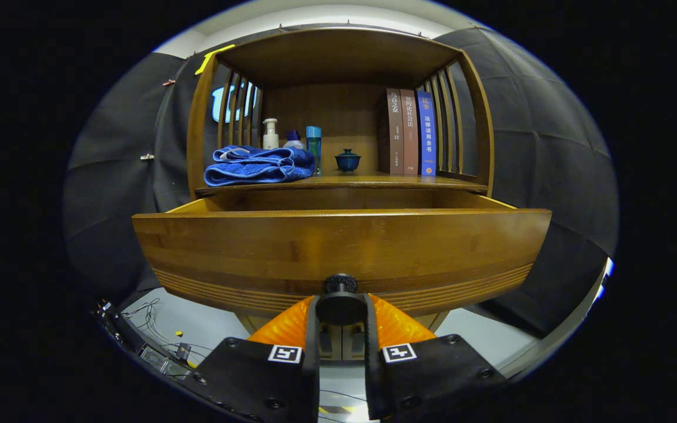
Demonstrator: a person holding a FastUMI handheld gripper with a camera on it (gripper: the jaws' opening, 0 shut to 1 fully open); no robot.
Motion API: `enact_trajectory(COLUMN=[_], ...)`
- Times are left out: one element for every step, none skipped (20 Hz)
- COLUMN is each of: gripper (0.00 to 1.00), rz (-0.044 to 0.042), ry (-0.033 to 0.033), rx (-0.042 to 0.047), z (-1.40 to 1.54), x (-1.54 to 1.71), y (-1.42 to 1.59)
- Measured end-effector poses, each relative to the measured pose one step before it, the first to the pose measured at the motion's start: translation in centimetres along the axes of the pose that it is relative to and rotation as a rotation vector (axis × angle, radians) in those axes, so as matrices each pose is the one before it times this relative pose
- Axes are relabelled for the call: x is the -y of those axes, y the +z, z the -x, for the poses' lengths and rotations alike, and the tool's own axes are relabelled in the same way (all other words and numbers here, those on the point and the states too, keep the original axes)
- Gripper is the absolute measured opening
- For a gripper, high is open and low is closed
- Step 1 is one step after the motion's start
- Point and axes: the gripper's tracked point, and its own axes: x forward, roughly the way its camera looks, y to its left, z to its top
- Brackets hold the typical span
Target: Pull open the drawer, take out the items inside it, and place them on the countertop above the cabinet.
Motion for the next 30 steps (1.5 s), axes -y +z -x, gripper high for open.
enact_trajectory(gripper=[0.35, 0.35, 0.35, 0.35, 0.36, 0.35, 0.35, 0.35, 0.35, 0.35, 0.36, 0.40, 0.45, 0.59, 0.72, 0.85, 0.98, 0.98, 0.98, 0.98, 0.98, 0.98, 0.98, 0.98, 0.98, 0.97, 0.98, 0.98, 0.98, 0.99], rz=[-0.00018, 0.00127, -0.00088, -0.00674, 0.00402, 0.00291, -0.00072, 0.00117, -0.00107, 0.00568, 0.00635, -0.00329, -0.00941, -0.00970, -0.01274, -0.00285, 0.00323, 0.00578, 0.00040, -0.00177, -0.00521, -0.01215, -0.01186, -0.01094, -0.02077, -0.02108, -0.01582, -0.00608, -0.00300, -0.00157], ry=[0.00079, 0.00096, 0.00022, 0.00252, -0.00201, -0.00142, 0.00021, -0.00173, -0.00198, -0.00408, -0.00226, -0.00245, 0.00189, -0.00804, 0.00127, -0.00264, -0.00185, 0.00117, 0.00544, 0.00588, 0.00401, 0.00554, -0.00665, -0.00266, 0.00097, 0.00064, 0.00721, -0.00799, -0.00824, -0.01305], rx=[-0.00211, -0.00560, -0.00756, 0.00810, -0.00304, -0.00102, 0.00373, -0.00094, 0.00191, 0.00168, 0.00136, 0.00275, 0.01781, 0.02067, 0.01486, -0.00550, -0.01012, -0.00922, -0.00422, 0.00148, 0.00441, 0.00645, -0.00042, -0.01009, -0.01667, -0.01969, -0.01836, -0.01847, -0.01906, -0.02708], z=[0.505, 0.472, 0.380, 0.354, 0.199, 0.229, 0.202, -0.008, 0.035, -0.012, -0.044, -0.020, 0.455, 0.098, 0.341, -0.058, 0.306, 0.550, 0.380, 0.393, 0.490, 0.582, 0.483, 0.717, 0.330, 0.375, 0.189, 0.038, -0.075, -0.113], x=[-0.066, -0.033, 0.005, -0.091, 0.031, -0.005, -0.040, -0.033, -0.021, -0.007, -0.081, -0.029, -0.035, 0.179, -0.011, 0.012, 0.050, 0.094, -0.134, -0.104, -0.057, -0.074, 0.131, 0.123, 0.089, 0.078, -0.014, 0.351, 0.425, 0.306], y=[-0.218, -0.419, -0.406, 0.008, -0.039, -0.251, 0.052, -0.144, 0.046, -0.065, -0.015, -0.009, 0.300, 0.364, 0.547, -0.565, 0.347, 0.287, 0.414, 0.587, 0.700, 0.847, 0.732, 0.503, 0.569, 0.578, 0.853, 0.844, 1.012, 0.809])
